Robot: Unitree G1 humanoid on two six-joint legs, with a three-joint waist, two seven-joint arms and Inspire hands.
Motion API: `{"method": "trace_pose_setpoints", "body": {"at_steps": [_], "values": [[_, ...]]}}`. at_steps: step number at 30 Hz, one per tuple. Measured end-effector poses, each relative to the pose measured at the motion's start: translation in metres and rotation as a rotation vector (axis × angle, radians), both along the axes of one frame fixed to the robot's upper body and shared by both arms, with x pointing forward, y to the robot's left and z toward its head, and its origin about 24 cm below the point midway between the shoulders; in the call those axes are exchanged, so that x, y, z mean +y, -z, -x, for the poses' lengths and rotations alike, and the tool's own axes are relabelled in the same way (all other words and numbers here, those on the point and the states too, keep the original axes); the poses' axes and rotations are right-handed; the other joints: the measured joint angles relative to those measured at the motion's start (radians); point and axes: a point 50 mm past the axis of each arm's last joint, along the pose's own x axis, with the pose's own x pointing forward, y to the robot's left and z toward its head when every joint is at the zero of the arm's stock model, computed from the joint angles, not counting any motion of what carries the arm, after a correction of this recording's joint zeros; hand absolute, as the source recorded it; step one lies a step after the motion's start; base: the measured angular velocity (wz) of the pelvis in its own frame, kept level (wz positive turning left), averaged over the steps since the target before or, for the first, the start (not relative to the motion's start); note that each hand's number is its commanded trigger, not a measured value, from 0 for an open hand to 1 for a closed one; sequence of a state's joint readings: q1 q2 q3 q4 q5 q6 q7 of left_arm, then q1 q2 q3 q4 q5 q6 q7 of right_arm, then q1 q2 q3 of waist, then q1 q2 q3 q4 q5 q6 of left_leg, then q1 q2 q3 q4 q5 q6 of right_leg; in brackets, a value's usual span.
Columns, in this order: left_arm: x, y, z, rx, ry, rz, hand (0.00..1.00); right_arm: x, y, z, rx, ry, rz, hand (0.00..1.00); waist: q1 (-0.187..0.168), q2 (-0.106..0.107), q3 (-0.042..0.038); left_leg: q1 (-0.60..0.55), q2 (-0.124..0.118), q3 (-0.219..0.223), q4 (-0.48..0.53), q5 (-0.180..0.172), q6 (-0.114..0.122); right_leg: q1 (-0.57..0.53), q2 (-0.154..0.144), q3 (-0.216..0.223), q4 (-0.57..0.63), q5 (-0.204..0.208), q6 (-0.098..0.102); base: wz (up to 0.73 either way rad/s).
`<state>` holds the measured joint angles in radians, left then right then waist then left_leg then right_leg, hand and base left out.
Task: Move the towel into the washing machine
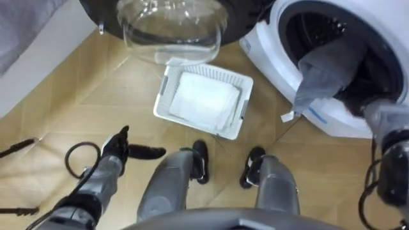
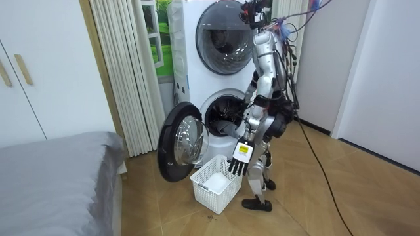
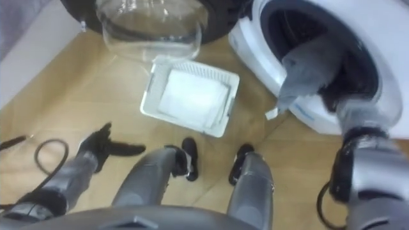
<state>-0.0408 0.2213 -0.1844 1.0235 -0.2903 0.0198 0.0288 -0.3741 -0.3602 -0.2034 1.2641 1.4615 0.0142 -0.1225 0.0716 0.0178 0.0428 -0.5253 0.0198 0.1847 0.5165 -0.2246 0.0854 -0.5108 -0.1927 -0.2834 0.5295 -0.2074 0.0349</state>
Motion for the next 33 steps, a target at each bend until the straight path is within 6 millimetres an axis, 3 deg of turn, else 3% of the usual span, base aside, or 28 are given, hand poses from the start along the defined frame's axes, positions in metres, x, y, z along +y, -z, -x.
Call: {"method": "trace_pose_setpoints", "body": {"at_steps": [1,5,7,10,14,18,23,27,28,33], "values": [[0.001,0.002,0.006,0.012,-0.009,0.0,0.0,0.004,0.013,0.016,0.068,-0.044,0.034,0.0,-0.002,0.001,-0.0073,0.022,0.003,0.0,-0.019,0.0,-0.004,0.027,0.01,-0.004,-0.023,0.004,0.002,0.0],[0.005,0.009,0.025,0.061,-0.027,-0.017,0.0,0.015,0.045,0.072,0.282,-0.271,0.159,0.0,0.0,0.005,-0.0181,0.102,0.008,0.002,-0.064,-0.002,-0.013,0.111,0.03,-0.005,-0.09,0.014,0.002,-0.13],[0.01,0.011,0.039,0.082,-0.035,-0.04,0.0,0.024,0.062,0.111,0.444,-0.476,0.215,0.0,-0.017,0.008,-0.0289,0.18,0.004,0.004,-0.122,-0.001,-0.03,0.184,0.041,-0.016,-0.136,0.014,0.003,-0.08],[0.012,0.014,0.052,0.105,-0.051,-0.065,0.0,0.036,0.072,0.137,0.587,-0.732,0.287,0.0,-0.029,0.001,-0.0305,0.271,0.005,0.025,-0.186,0.006,-0.043,0.254,0.053,-0.012,-0.172,0.016,0.001,-0.16],[0.013,0.016,0.064,0.137,0.023,-0.118,0.0,0.054,0.079,0.144,0.664,-1.038,0.377,0.0,-0.042,-0.011,-0.0371,0.363,0.011,0.021,-0.249,0.013,-0.062,0.338,0.075,-0.009,-0.222,0.021,-0.005,-0.08],[0.014,0.017,0.073,0.161,0.035,-0.135,0.0,0.065,0.083,0.144,0.673,-1.203,0.417,0.0,-0.04,-0.022,-0.0432,0.428,0.015,0.021,-0.282,0.019,-0.073,0.404,0.09,-0.013,-0.262,0.022,-0.008,0.0],[0.013,0.019,0.082,0.184,0.021,-0.127,0.0,0.07,0.085,0.151,0.676,-1.293,0.413,0.0,-0.04,-0.031,-0.0425,0.494,0.016,0.016,-0.312,0.019,-0.08,0.482,0.102,-0.023,-0.311,0.024,-0.005,0.04],[0.014,0.02,0.087,0.211,-0.022,-0.118,0.0,0.074,0.087,0.156,0.675,-1.349,0.379,0.0,-0.04,-0.039,-0.0369,0.527,0.018,0.014,-0.32,0.017,-0.084,0.52,0.108,-0.021,-0.333,0.025,-0.002,0.0],[0.014,0.02,0.087,0.21,-0.037,-0.115,0.0,0.076,0.087,0.157,0.671,-1.355,0.365,0.0,-0.041,-0.044,-0.0321,0.537,0.018,0.014,-0.322,0.017,-0.084,0.533,0.11,-0.021,-0.342,0.025,-0.002,0.0],[0.016,0.02,0.09,0.22,-0.077,-0.112,0.0,0.079,0.089,0.159,0.655,-1.373,0.327,0.0,-0.04,-0.055,-0.0289,0.559,0.019,0.015,-0.323,0.016,-0.086,0.557,0.113,-0.021,-0.35,0.025,-0.002,0.0]]}}
